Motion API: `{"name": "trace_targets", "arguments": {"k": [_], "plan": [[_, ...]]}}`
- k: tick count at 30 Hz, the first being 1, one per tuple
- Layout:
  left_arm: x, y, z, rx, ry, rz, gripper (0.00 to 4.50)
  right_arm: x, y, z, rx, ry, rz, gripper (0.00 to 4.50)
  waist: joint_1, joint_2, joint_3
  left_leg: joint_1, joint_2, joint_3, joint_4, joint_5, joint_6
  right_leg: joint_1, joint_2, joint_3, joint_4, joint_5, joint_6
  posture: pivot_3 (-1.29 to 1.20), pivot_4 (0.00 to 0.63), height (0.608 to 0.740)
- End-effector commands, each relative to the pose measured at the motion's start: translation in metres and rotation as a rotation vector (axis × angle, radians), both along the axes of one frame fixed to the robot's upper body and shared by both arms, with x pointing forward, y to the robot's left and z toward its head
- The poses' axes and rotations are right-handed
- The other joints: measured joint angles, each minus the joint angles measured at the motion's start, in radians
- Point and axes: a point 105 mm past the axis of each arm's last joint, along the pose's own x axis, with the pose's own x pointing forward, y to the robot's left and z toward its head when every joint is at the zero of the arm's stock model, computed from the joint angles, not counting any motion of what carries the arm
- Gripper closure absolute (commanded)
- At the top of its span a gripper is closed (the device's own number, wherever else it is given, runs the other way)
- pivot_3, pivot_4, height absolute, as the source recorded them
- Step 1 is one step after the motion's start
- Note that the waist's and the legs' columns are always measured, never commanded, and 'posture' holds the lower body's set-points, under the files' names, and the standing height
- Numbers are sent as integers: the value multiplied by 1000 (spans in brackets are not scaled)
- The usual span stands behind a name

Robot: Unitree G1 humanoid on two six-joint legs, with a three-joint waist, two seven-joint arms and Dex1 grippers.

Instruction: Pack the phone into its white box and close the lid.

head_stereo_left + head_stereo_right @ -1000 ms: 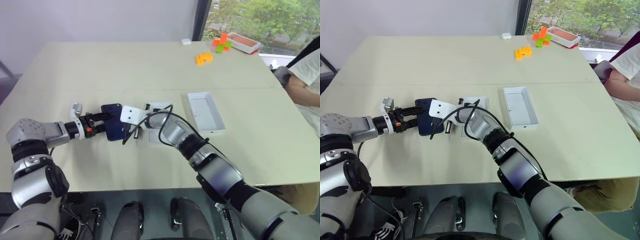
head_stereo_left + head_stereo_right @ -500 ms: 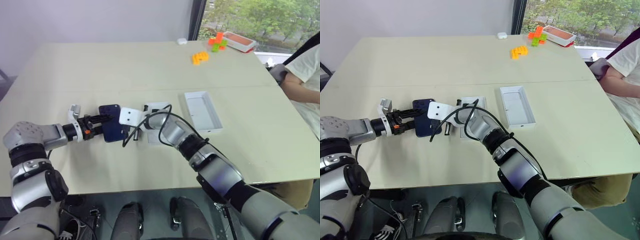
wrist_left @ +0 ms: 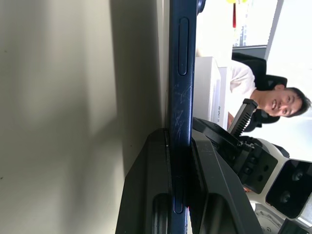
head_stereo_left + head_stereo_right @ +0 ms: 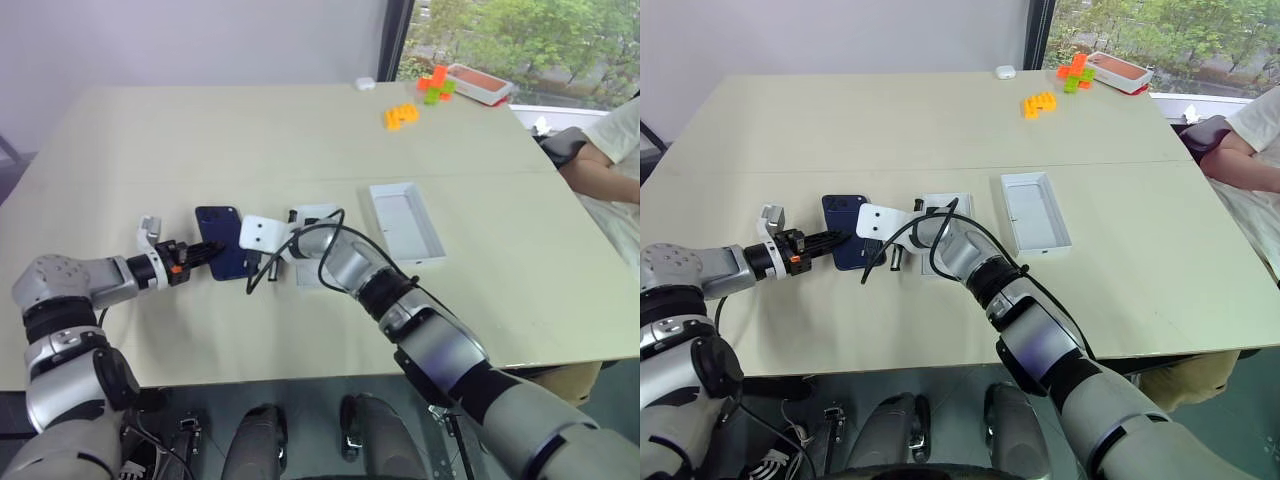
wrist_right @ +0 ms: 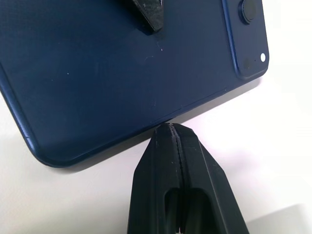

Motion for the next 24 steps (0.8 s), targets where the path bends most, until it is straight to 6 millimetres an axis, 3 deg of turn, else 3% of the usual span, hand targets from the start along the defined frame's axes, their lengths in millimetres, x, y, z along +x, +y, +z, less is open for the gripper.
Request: {"name": "trace_targets", "arguments": {"k": [1,5,6,9,15,18,21,24], "plan": [[-6,0,9,-21,-57,-29,4430,-4,7,39,199,11,32,4500,0,0,0,0,0,0,0,0,0,0,0,0,0,0,0,0,150,740],[-8,1,22,22,-230,-19,4430,-15,0,71,444,224,80,4500,0,0,0,-2,1,0,0,2,-4,-1,0,1,-2,0,0,0,150,740],[-9,0,25,23,-265,-22,4476,-19,-2,77,491,268,100,4247,0,0,0,-2,1,0,0,2,-4,-1,0,1,-2,0,0,0,150,740],[-18,-9,31,14,-304,-73,4500,-24,-15,87,539,313,107,3124,1,0,0,-2,1,-1,-1,-1,1,-1,0,0,-3,0,0,0,150,740],[-31,-15,44,-29,-353,-152,4500,-50,-61,75,380,375,177,31,17,0,0,-3,0,-1,-1,-2,3,-1,-1,0,-4,0,0,0,150,740],[-37,-13,47,-79,-323,-175,4500,-62,-83,71,309,399,200,31,20,1,0,-3,0,-1,-1,-2,3,-1,1,-1,-5,0,0,0,150,740],[-42,-14,51,-112,-309,-208,4500,-78,-106,47,113,383,243,31,25,1,0,-3,1,-1,-1,-2,3,-1,3,-1,-4,0,0,0,150,740],[-44,-15,50,-110,-311,-216,4500,-81,-115,34,23,368,237,31,25,1,0,-3,0,-1,-1,-2,4,-1,4,-1,-5,0,0,0,150,740]]}}
